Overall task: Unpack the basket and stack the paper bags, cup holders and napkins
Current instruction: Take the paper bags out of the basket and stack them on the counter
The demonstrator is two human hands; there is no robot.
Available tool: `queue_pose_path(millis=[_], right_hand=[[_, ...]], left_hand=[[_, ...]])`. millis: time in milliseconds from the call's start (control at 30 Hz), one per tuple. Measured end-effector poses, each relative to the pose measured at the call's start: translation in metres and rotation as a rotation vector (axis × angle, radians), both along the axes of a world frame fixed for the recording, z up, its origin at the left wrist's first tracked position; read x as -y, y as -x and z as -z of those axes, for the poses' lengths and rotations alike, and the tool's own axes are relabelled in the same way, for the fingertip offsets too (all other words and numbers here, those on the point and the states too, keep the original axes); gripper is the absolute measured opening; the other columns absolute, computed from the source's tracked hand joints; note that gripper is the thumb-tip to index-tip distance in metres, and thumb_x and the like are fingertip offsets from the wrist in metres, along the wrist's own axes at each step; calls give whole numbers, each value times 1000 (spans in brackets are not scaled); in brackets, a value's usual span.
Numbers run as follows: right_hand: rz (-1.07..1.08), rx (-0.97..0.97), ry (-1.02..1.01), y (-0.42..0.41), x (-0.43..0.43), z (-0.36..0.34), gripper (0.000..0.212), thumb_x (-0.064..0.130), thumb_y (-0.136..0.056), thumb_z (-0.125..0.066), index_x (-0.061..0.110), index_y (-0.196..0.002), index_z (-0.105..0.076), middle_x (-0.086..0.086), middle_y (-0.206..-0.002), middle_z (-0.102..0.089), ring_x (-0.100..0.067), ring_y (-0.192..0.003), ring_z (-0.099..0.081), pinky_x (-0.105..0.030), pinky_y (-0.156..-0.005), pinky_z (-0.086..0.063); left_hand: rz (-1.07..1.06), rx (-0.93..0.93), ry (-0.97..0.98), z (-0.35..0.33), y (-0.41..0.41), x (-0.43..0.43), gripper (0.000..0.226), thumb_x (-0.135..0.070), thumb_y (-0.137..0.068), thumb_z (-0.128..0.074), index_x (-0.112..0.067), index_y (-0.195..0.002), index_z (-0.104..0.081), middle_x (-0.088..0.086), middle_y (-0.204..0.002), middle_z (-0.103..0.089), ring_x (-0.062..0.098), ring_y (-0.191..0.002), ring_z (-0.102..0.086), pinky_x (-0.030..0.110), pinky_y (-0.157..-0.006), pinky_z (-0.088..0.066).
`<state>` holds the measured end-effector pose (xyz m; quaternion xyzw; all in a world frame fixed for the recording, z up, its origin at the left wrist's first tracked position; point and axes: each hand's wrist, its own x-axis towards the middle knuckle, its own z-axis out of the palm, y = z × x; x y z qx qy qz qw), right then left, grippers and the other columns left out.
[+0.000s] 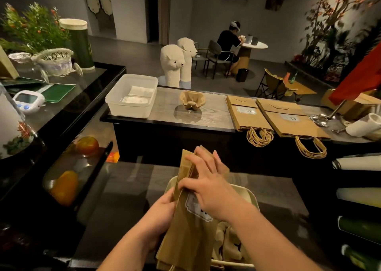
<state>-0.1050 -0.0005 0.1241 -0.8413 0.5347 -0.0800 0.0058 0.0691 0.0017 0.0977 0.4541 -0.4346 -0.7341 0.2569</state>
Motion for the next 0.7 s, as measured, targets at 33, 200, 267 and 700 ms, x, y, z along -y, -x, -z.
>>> queue_pose_path(millis=[33,200,267,700], right_hand=[[-2,32,7,-2,0,6,30,23,-94,-65,43,-115,-63,-1,-161,-16,-28,-155,14,-59,-123,11],[90,214,64,-6,0,34,38,33,-96,-58,43,-132,-47,3,-147,-39,-24,-148,-23,-53,-122,-5],[185,231,76,-7,0,39,54,46,-93,-60,41,-139,-34,6,-147,-36,-21,-147,-24,-53,-124,-8],[646,1201,-637,-5,-22,41,21,36,-102,-56,41,-123,-57,14,-119,-71,-7,-110,-67,-37,-95,-58]], left_hand=[[-7,-5,8,0,1,-1,32,-35,-97,-63,-40,-129,-61,3,-108,-79,24,-101,-76,44,-91,-60],[-75,-4,-106,11,-3,-11,52,-59,-101,-35,-24,-120,-68,4,-98,-81,18,-87,-78,28,-66,-60],[-66,-67,-94,17,-5,-13,43,-51,-101,-47,-24,-130,-64,9,-113,-77,29,-101,-75,40,-79,-60],[-387,-285,22,8,-1,-2,28,-21,-103,-51,-34,-127,-58,2,-111,-78,23,-99,-76,42,-76,-63]])
